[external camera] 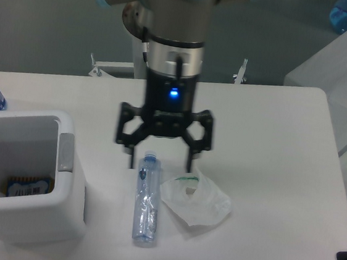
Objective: Open the trash can
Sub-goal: 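Raise the gripper and move it back away from the trash can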
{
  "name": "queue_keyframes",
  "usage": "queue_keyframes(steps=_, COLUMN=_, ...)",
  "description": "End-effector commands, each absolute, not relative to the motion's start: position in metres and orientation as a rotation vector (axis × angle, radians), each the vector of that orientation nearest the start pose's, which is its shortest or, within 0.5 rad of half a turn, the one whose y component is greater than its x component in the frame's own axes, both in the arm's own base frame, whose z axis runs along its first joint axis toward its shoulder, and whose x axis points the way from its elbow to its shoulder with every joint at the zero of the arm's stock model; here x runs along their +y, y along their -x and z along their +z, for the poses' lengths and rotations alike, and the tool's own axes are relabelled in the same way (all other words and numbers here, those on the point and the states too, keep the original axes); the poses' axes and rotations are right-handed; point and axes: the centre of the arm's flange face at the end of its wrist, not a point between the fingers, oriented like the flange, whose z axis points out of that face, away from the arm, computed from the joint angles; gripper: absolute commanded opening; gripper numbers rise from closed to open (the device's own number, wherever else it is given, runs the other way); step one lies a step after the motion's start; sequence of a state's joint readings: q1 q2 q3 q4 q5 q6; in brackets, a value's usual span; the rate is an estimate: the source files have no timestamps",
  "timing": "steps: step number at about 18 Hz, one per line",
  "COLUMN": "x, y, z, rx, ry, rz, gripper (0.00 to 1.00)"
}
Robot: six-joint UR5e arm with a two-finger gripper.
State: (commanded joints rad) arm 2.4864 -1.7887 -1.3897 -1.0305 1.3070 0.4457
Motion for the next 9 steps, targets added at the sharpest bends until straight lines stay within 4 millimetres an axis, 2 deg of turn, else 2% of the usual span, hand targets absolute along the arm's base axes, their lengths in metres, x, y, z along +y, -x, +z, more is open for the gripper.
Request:
queue_keyframes(steps=3, x=0.481, y=0.408, z=0.511, rx=-0.329, ry=2.663, rz=0.164, gripper=1.0)
queue_keyframes(steps=6, x=0.463, y=0.418, z=0.489, rx=-0.176, ry=2.814, rz=0.253, gripper=1.0)
queue_keyframes(steps=9, x=0.453, y=0.426, z=0.483, rx=-0.146, ry=2.859, rz=0.292, gripper=1.0)
